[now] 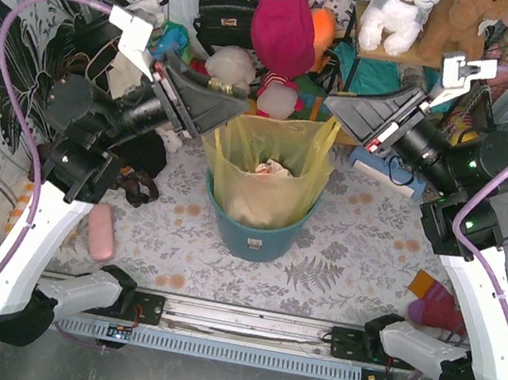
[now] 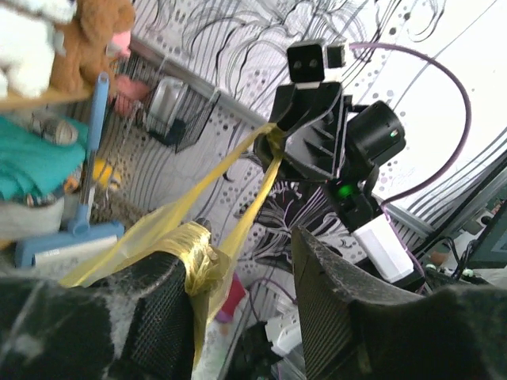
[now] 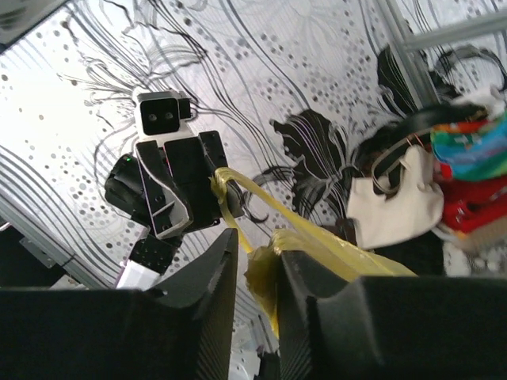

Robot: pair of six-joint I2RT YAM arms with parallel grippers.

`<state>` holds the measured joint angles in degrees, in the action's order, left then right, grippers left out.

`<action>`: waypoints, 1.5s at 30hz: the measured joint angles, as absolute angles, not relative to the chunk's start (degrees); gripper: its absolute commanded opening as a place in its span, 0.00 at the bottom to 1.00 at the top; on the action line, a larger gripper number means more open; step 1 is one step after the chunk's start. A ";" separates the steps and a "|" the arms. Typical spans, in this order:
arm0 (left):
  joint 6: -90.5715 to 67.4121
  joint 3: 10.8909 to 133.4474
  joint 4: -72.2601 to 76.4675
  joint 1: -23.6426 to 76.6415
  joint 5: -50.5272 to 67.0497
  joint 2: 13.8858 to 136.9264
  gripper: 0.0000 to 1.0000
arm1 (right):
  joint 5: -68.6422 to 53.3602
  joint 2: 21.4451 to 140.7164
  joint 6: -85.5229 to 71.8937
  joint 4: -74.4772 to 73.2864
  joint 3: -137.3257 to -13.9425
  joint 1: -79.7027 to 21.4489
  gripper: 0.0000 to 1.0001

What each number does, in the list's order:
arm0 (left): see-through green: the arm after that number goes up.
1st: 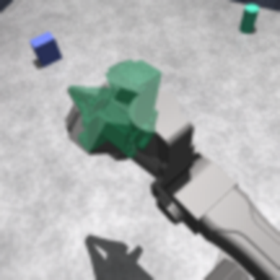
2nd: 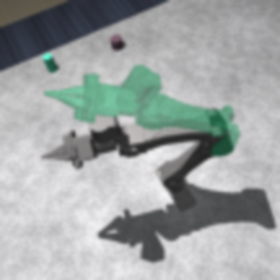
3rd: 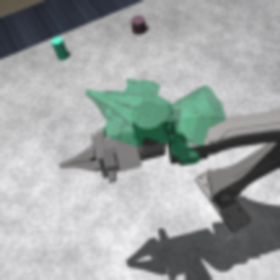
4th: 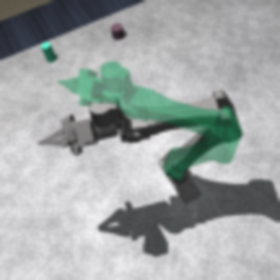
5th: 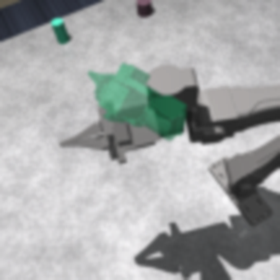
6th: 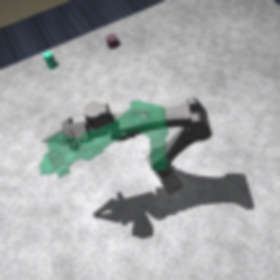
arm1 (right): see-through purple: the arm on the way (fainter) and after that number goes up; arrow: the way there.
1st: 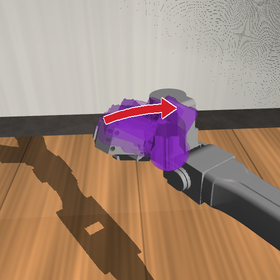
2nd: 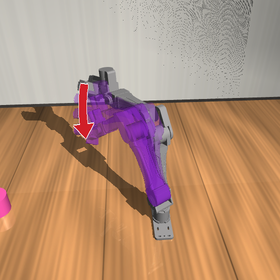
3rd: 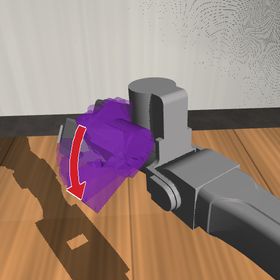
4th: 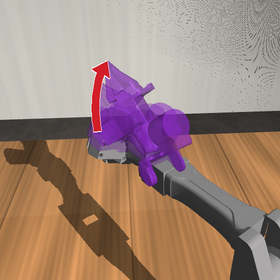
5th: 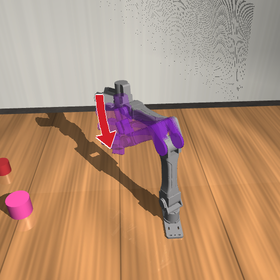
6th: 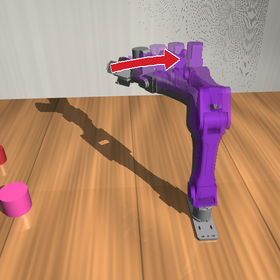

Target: Tie the trash bag

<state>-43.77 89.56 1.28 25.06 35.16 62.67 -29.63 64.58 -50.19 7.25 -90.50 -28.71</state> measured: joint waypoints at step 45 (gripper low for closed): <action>-31.88 93.80 -12.93 25.02 24.01 61.25 0.00 | -26.46 68.34 -41.47 -1.80 -100.38 -28.71 0.00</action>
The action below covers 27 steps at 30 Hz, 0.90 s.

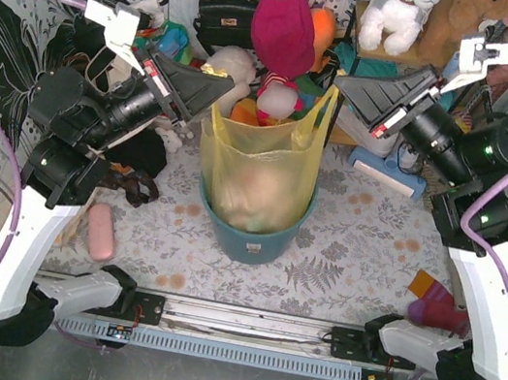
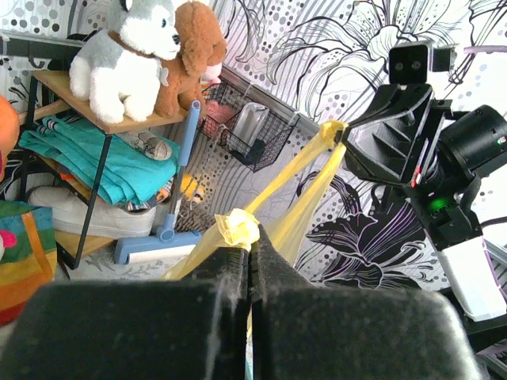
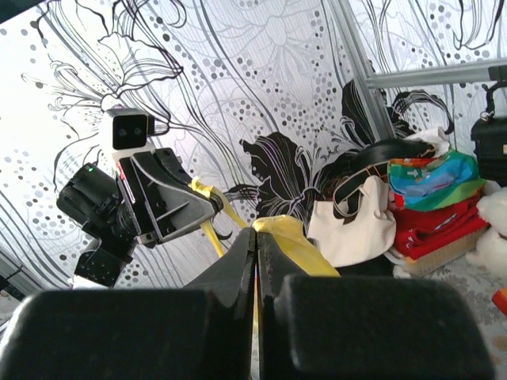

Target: Tie the trash bag

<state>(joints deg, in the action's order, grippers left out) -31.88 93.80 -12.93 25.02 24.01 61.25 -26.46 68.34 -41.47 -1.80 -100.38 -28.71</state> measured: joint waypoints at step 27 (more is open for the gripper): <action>-32.69 84.58 -11.20 25.02 18.61 57.76 0.48 | -23.99 67.18 -45.58 4.75 -85.95 -28.75 0.30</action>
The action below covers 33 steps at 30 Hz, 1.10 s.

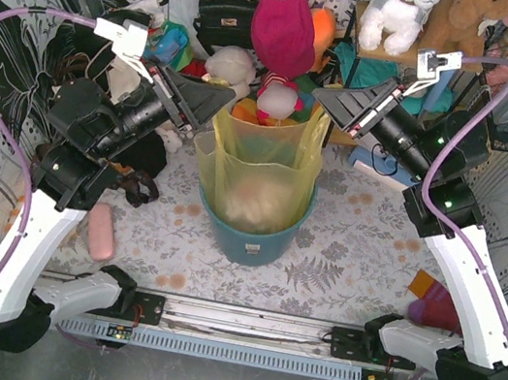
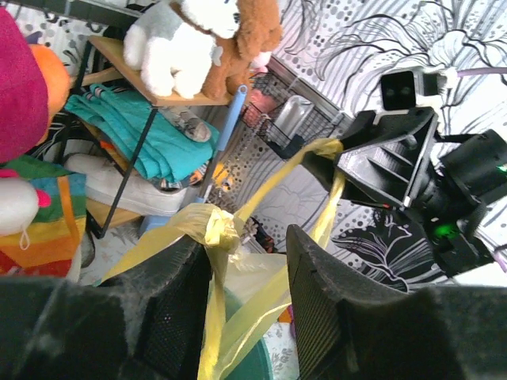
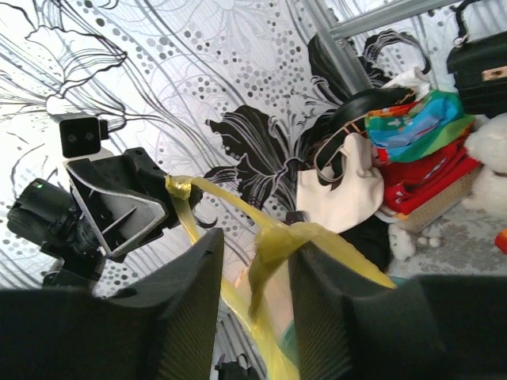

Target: Tie the trash bag

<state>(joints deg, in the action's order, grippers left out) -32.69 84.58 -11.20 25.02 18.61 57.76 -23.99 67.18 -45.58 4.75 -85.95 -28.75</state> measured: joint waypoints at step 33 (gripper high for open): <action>-29.30 89.49 -17.61 25.02 17.23 61.49 0.60 | -19.38 65.23 -40.75 -2.35 -86.80 -32.25 0.45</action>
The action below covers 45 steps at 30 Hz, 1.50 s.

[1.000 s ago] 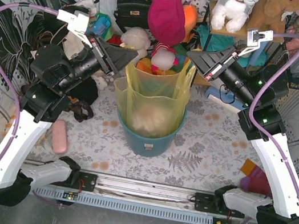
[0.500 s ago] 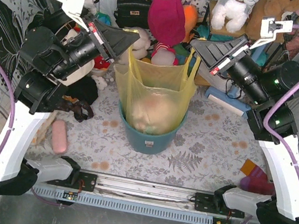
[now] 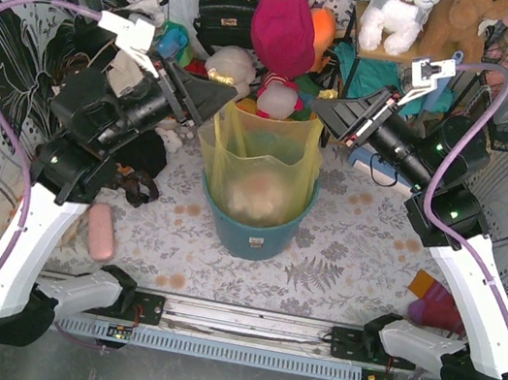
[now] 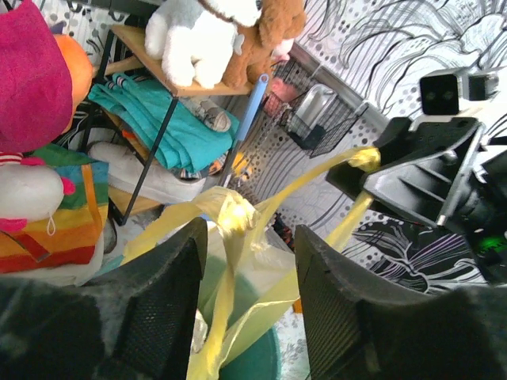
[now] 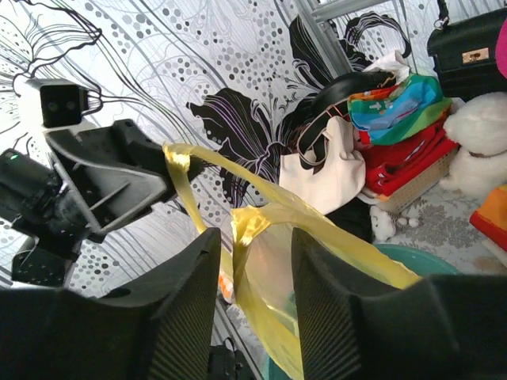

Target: Tie the trash bag

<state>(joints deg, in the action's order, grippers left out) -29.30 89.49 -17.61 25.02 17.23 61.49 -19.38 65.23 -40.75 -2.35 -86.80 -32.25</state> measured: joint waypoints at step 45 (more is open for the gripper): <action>-14.13 83.24 -3.27 67.51 -7.68 65.32 0.60 | -10.46 69.89 -30.41 -29.23 -108.77 -32.25 0.42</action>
<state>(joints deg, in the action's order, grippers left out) -14.13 83.24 -3.27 67.51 -7.68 65.32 -10.46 69.89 -30.41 -29.23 -108.77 -32.25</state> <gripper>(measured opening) 0.604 0.450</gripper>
